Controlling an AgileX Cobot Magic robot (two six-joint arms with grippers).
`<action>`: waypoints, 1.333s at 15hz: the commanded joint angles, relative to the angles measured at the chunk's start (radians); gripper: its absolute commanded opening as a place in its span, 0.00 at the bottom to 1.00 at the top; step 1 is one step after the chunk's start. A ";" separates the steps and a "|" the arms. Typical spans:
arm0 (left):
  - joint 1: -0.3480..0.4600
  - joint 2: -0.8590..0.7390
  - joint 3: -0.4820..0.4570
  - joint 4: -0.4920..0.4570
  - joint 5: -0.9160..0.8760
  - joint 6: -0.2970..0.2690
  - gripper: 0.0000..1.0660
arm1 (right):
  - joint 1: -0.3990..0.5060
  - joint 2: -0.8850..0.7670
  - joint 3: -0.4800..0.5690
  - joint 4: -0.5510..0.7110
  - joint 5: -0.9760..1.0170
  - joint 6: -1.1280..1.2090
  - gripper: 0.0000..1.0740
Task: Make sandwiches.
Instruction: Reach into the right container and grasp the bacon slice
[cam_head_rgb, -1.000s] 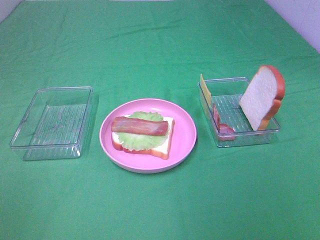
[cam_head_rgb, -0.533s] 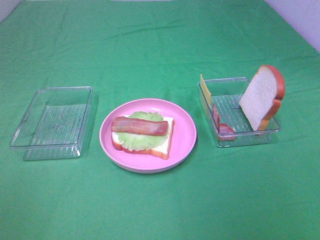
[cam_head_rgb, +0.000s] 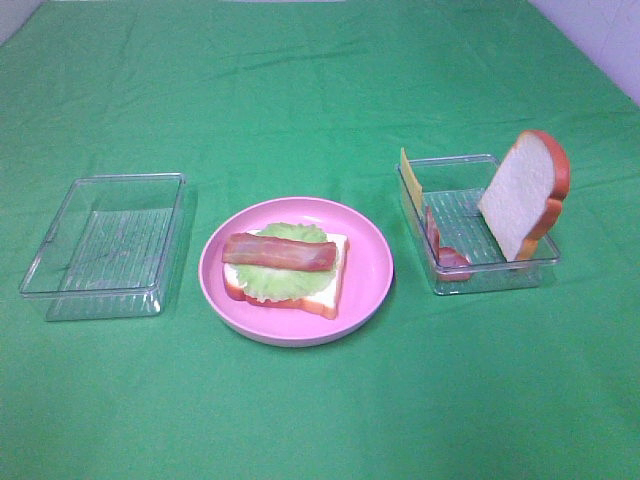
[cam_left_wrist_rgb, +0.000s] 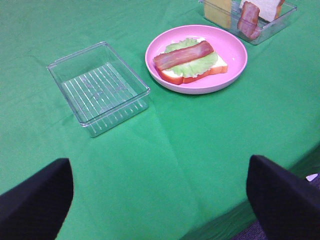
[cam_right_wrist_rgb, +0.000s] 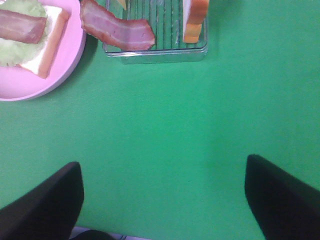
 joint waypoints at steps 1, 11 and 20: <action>-0.001 -0.021 0.001 -0.004 -0.011 -0.006 0.83 | -0.006 0.094 -0.049 0.045 0.021 -0.028 0.76; -0.001 -0.021 0.001 -0.004 -0.011 -0.006 0.83 | 0.310 0.622 -0.432 0.020 0.102 0.077 0.74; -0.001 -0.021 0.001 -0.004 -0.011 -0.007 0.83 | 0.333 1.021 -0.699 0.008 0.117 0.134 0.70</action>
